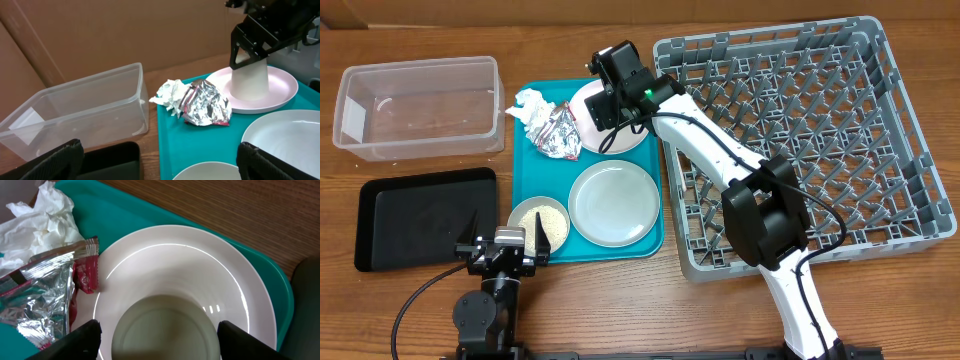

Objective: Sort waste into correct bins and load items into the dishwasher rack
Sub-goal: 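Grasp the white cup off the pink plate with the right gripper, then carry the cup to the rack and set it down upside down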

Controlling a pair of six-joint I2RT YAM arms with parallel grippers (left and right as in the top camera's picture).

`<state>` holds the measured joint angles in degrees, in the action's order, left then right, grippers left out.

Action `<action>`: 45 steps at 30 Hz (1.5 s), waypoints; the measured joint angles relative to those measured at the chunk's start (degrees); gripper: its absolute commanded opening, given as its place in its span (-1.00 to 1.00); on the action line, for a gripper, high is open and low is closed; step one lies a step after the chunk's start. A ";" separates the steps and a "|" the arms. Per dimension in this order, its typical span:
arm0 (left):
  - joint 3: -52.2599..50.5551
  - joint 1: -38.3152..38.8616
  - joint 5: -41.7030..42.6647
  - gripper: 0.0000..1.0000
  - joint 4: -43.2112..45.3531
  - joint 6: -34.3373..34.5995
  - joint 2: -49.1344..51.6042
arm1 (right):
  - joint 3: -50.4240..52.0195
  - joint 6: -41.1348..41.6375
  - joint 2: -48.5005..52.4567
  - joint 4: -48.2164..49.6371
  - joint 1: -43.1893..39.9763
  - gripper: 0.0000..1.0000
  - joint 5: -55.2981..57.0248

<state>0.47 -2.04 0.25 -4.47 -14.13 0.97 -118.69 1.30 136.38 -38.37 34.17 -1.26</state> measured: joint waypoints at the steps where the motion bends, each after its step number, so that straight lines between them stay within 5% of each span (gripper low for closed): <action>1: 0.00 0.00 0.00 1.00 0.00 0.00 0.00 | 0.00 -0.02 0.00 0.17 0.00 0.50 0.00; 9: 0.00 0.00 0.00 1.00 0.00 0.00 0.00 | 0.81 -0.02 0.00 0.26 0.00 0.48 0.00; 16: 0.00 0.00 0.00 1.00 0.00 0.00 0.00 | 0.87 -0.02 0.00 0.50 0.00 0.15 0.17; 27: 0.00 0.00 0.00 1.00 -0.02 0.00 0.00 | 0.50 0.17 0.00 -0.72 0.00 0.03 1.14; 45: 0.00 0.00 0.00 1.00 0.00 0.00 0.00 | -16.46 3.67 -6.64 -28.28 -0.09 -0.12 2.16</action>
<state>0.47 -2.04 0.25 -4.47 -14.13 0.97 -135.15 4.97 129.73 -66.65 34.09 0.91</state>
